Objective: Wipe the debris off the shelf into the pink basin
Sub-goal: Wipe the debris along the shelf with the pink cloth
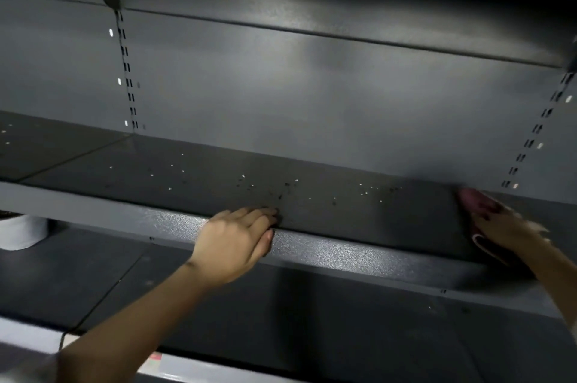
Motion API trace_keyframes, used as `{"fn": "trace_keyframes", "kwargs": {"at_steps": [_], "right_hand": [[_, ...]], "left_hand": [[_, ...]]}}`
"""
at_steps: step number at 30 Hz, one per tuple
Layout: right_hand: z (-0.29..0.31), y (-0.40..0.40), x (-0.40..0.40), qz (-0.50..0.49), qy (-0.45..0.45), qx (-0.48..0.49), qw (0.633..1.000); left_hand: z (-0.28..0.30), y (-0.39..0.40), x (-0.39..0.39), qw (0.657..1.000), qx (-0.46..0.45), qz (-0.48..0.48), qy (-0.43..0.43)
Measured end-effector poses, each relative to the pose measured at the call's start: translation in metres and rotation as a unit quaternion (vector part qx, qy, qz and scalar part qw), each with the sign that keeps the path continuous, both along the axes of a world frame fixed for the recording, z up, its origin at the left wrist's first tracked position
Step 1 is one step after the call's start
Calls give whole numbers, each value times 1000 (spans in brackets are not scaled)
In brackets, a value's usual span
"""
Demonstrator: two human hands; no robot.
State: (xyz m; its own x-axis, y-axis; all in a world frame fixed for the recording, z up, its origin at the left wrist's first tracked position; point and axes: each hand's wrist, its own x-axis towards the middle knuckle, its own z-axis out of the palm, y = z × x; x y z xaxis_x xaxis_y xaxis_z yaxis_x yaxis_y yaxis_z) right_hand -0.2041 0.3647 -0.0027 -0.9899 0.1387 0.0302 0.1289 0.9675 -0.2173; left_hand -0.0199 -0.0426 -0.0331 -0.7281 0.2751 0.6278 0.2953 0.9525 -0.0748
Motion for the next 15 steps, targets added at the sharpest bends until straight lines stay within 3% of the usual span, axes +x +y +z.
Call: {"fn": "trace_keyframes", "kwargs": {"at_steps": [5, 9, 12, 15], "right_hand": [[-2, -82, 8, 130, 22, 20, 991], [4, -145, 26, 168, 60, -41, 983], [15, -141, 30, 135, 126, -72, 980], [24, -94, 27, 59, 106, -77, 990]], "left_hand": [[-2, 0, -3, 1000, -15, 7, -1], [-2, -1, -3, 1000, -18, -13, 13], [1, -8, -2, 998, -24, -46, 39], [3, -17, -2, 997, -33, -54, 50]]}}
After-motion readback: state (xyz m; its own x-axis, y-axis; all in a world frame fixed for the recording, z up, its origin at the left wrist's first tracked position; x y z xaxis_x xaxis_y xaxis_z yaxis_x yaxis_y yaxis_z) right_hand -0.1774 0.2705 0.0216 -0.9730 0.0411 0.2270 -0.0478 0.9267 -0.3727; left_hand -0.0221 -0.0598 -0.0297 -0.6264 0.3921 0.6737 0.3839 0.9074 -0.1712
